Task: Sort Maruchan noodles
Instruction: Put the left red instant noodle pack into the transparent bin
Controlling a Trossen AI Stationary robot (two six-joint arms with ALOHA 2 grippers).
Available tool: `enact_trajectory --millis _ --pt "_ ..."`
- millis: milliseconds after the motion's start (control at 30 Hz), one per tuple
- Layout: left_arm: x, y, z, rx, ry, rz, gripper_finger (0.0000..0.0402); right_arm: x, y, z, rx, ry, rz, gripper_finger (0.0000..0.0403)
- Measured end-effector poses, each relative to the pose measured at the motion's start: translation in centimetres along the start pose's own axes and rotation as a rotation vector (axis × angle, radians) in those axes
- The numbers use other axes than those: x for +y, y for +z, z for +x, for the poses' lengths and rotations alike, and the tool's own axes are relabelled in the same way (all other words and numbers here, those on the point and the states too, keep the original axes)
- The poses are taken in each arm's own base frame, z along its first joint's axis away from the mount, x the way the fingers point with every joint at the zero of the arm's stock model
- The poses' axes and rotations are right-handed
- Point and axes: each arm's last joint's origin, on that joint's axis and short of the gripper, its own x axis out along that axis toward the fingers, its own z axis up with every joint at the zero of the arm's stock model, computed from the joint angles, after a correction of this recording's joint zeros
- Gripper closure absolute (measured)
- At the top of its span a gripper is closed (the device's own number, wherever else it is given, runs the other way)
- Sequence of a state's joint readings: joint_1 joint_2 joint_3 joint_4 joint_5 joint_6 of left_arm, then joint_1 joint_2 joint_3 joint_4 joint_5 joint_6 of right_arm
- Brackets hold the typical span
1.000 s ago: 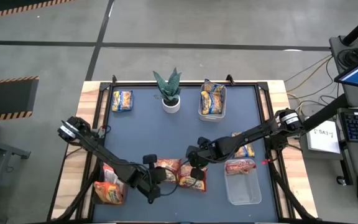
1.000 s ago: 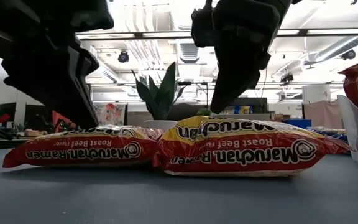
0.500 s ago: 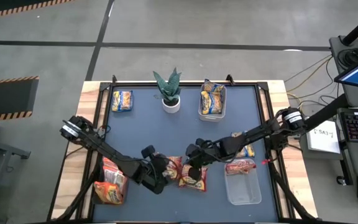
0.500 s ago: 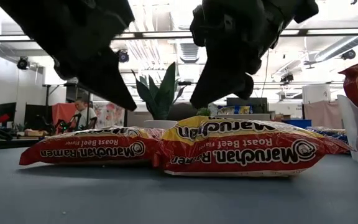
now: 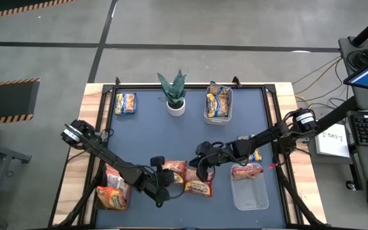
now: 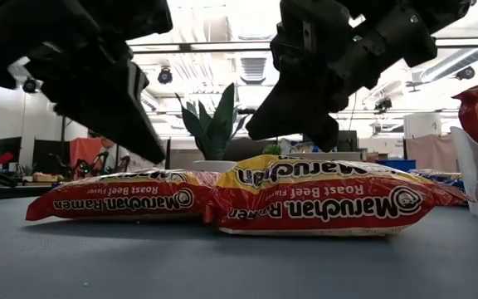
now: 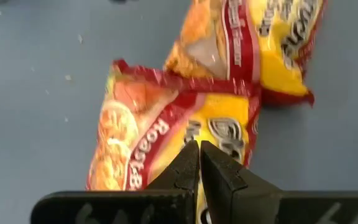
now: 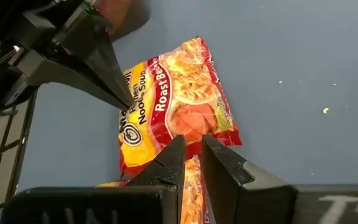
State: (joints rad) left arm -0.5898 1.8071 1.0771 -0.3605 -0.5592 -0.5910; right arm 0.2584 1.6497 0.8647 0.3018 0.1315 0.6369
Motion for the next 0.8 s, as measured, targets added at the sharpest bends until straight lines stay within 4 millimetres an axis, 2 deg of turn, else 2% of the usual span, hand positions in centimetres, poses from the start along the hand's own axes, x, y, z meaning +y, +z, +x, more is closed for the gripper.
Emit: enact_trajectory --millis 167,333,400,467,567,667,733,800 --pt "0.4 -0.3 1.0 -0.037 0.104 -0.040 0.0402 0.0 0.0 0.0 -0.005 0.004 0.000 0.0360" --pt "1.7 -0.2 2.8 -0.145 0.306 -0.228 0.0402 0.6 0.7 0.0 -0.040 0.030 0.006 0.0360" --pt "2.2 0.2 2.8 -0.189 0.356 -0.274 0.0402 0.8 1.0 0.0 -0.046 0.036 0.007 0.0360" --pt "2.5 0.6 2.4 -0.198 0.366 -0.245 0.0402 0.9 1.2 0.0 -0.054 0.042 0.008 0.0360" --pt "2.3 1.2 0.9 -0.151 0.278 -0.077 0.0402 0.9 1.1 0.0 -0.048 0.038 0.007 0.0360" --pt "1.5 1.3 0.2 -0.051 0.056 0.103 0.0402 0.9 1.1 0.0 -0.050 0.039 0.008 0.0360" --pt "1.1 1.0 0.2 0.004 -0.054 0.141 0.0402 0.9 1.1 0.0 -0.049 0.039 0.007 0.0360" --pt "1.0 0.9 0.5 0.017 -0.068 0.129 0.0402 0.9 1.1 0.0 -0.049 0.038 0.007 0.0360"
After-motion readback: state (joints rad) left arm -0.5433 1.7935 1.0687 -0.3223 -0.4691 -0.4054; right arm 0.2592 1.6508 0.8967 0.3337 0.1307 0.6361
